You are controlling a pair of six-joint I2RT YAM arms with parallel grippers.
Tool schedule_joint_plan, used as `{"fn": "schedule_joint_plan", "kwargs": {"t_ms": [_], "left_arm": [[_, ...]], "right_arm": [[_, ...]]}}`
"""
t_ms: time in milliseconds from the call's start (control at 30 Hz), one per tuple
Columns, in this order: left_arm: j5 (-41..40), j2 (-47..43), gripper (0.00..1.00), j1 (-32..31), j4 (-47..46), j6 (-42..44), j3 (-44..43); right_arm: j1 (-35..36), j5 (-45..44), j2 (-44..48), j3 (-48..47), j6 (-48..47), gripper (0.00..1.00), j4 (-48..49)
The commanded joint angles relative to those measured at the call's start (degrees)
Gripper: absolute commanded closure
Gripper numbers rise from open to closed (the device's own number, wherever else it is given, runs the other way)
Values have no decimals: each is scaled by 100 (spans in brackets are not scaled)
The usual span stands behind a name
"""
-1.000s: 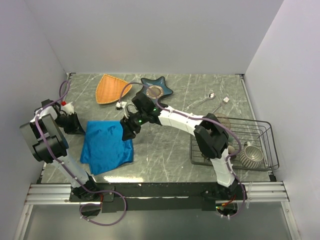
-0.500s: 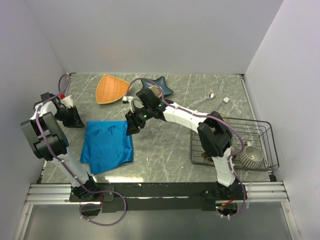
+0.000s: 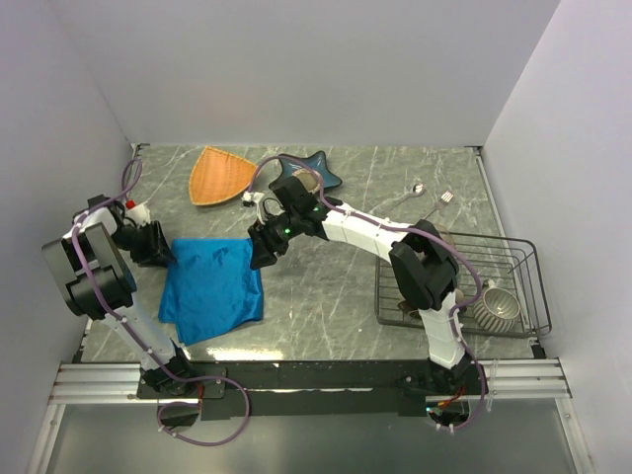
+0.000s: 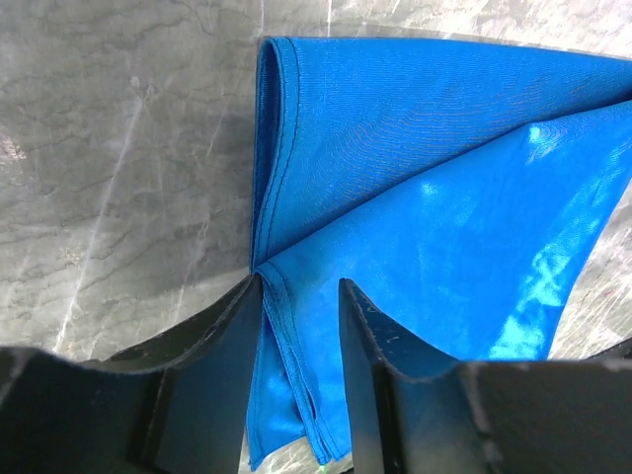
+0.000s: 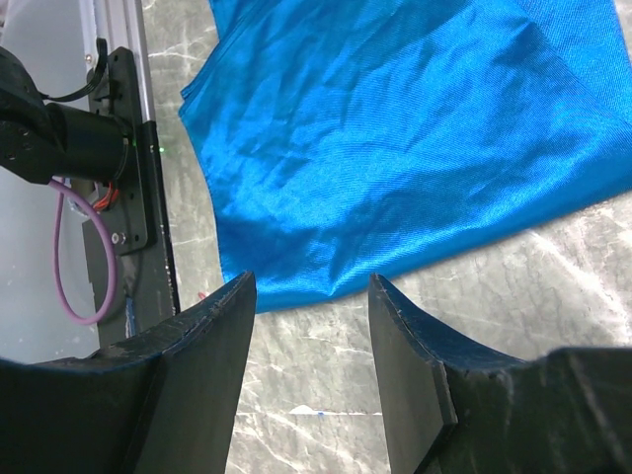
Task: Fold the napkin into a case and place the utensils inside
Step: Fold the rectangle-folded napkin at the center of the board.
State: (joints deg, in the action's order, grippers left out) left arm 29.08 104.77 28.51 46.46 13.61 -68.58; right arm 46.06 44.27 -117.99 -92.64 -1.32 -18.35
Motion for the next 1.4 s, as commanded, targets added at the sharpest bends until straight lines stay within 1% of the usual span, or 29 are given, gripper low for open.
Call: {"fn": "schedule_joint_plan", "kwargs": {"t_ms": [0, 67, 100, 167, 200, 267, 300, 367, 767, 1067, 1367], "left_arm": [[203, -238, 61, 5, -14, -95, 37], [203, -238, 66, 5, -58, -130, 20], [203, -229, 70, 5, -75, -139, -24], [186, -177, 76, 5, -75, -156, -85], [186, -142, 81, 5, -67, -165, -121], [221, -62, 87, -3, -23, -157, -252], [203, -53, 94, -4, -31, -165, -340], [177, -1, 98, -4, -66, -192, -419], [1, 570, 99, -249, 47, -227, -1324], [98, 755, 99, -443, 21, -253, -1518], [203, 676, 99, -522, 179, -262, -1746]], "right_arm": [[-45, 82, 260, -17, -8, 43, 33], [-45, 90, 242, -35, 9, 43, 51], [-45, 99, 233, -35, 35, 43, 51], [-53, 108, 216, -61, 53, 42, 51], [-45, 108, 207, -70, 53, 42, 59], [-54, 99, 189, -70, 53, 42, 51], [-45, 91, 180, -79, 44, 42, 59], [-45, 90, 154, -96, 44, 42, 33], [-62, 73, -13, -254, 53, 42, -28], [-27, 47, -136, -307, -131, 42, -292], [-27, -147, -241, -377, -254, 42, -485]]}}
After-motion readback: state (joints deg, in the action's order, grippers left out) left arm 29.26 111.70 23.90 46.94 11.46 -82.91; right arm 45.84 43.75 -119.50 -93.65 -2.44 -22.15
